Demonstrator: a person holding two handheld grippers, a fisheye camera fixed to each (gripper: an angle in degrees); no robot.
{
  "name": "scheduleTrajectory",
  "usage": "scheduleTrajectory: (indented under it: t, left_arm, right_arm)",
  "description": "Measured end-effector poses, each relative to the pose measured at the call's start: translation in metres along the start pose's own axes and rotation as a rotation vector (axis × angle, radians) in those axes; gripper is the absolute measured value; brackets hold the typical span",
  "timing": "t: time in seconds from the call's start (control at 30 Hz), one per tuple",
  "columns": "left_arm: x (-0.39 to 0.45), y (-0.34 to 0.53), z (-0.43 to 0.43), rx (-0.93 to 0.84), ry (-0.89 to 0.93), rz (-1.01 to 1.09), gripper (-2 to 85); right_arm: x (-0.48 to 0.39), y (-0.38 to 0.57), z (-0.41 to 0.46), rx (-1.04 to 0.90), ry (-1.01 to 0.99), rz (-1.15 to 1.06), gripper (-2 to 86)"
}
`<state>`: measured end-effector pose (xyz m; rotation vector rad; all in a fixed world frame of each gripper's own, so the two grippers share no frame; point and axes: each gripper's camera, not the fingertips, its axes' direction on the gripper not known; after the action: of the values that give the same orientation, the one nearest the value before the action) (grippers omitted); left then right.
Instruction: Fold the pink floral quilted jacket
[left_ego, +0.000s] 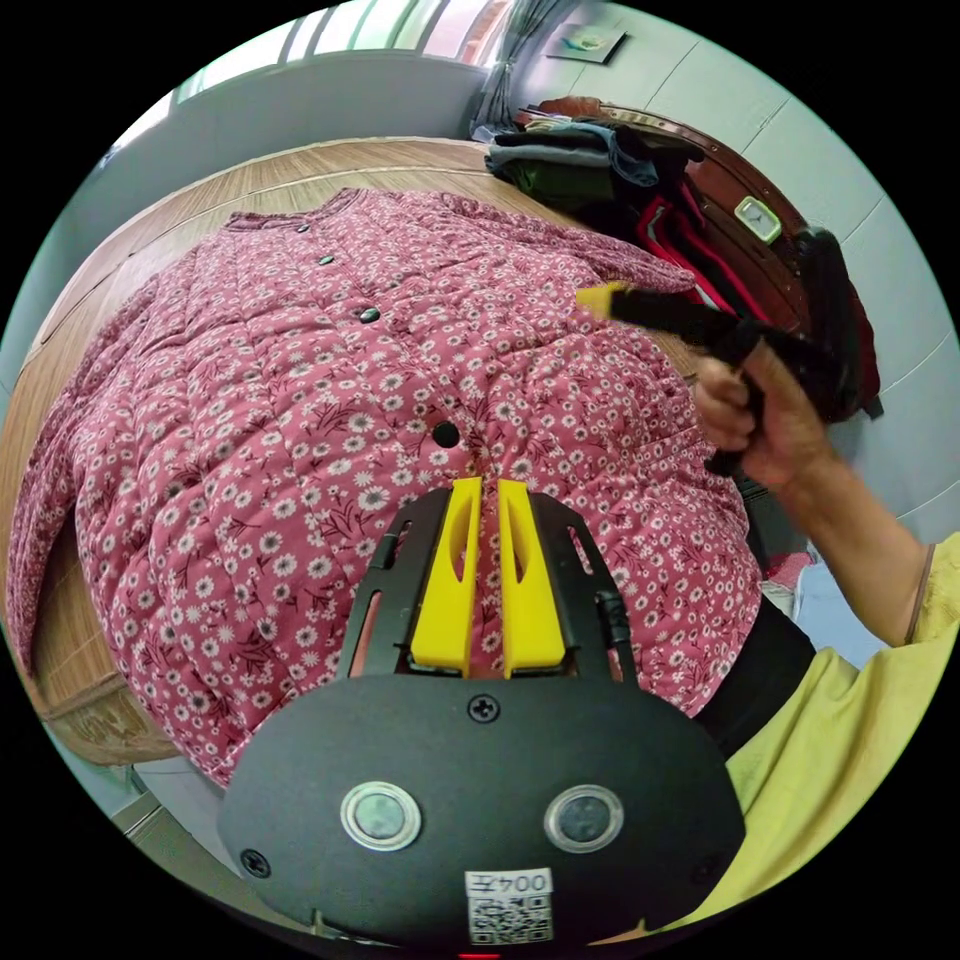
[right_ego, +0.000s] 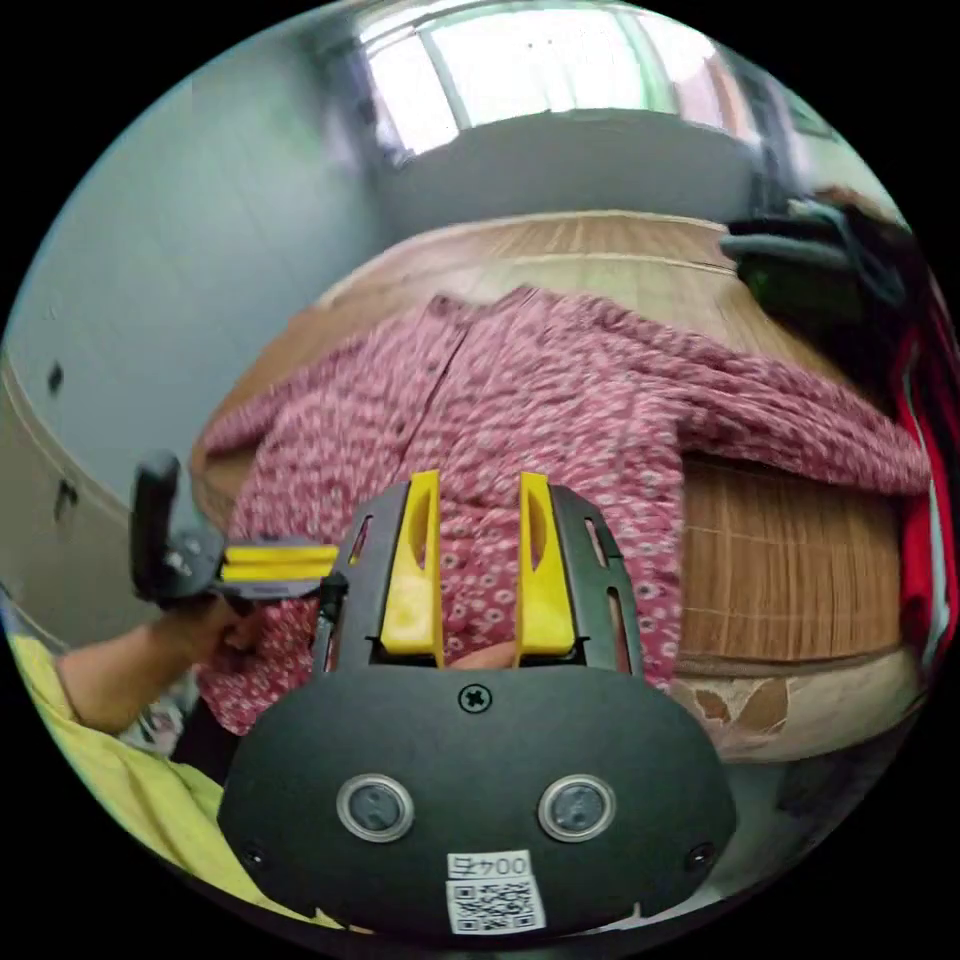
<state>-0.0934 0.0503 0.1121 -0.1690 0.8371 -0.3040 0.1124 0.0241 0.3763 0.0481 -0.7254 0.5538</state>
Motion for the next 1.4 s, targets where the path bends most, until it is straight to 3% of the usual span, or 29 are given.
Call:
scheduleTrajectory:
  t: [0.17,0.37,0.63,0.73,1.0,1.2,1.4]
  left_arm:
    - [0.001,0.0,0.003,0.002,-0.007,0.007,1.1]
    - [0.004,0.0,0.006,0.004,-0.035,0.021,1.1]
    - [-0.004,0.001,0.008,0.008,-0.021,0.014,1.0]
    - [-0.005,0.002,0.009,0.009,-0.03,0.017,1.0]
    - [-0.018,0.005,0.01,0.014,-0.021,0.009,1.2]
    - [-0.039,0.008,0.008,0.018,0.034,-0.016,2.5]
    - [-0.072,0.016,-0.003,0.064,0.199,-0.045,7.6]
  right_arm:
    - [0.197,0.0,-0.088,0.257,-0.087,0.485,14.4]
    - [0.351,0.024,-0.111,0.355,-0.051,0.868,15.8]
    - [0.415,0.034,-0.089,0.393,-0.019,1.011,15.6]
    - [0.421,0.028,-0.08,0.36,-0.041,0.997,8.4]
    - [0.301,-0.045,-0.128,0.458,0.012,0.608,4.8]
    - [0.125,-0.11,-0.139,0.48,0.036,0.19,4.9]
    - [-0.057,-0.131,-0.075,0.383,0.102,-0.151,5.0]
